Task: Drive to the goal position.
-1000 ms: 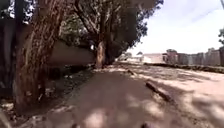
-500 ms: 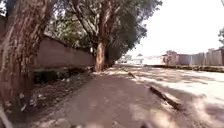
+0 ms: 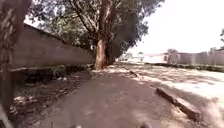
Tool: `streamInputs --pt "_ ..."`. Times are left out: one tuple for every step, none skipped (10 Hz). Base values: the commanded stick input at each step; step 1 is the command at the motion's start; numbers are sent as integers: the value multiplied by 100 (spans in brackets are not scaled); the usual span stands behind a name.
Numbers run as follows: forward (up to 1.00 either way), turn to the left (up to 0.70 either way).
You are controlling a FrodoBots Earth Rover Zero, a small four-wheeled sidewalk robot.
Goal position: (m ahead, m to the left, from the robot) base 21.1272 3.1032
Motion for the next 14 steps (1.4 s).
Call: streamInputs --pt "70 0" --pt "70 0" --pt "70 0" --pt "70 0" --pt "70 0" --pt "70 0" --pt "70 0" --pt "70 0" --pt "70 0" --pt "70 0" --pt "70 0" --pt "70 -3" --pt "70 -35" --pt "70 -18"
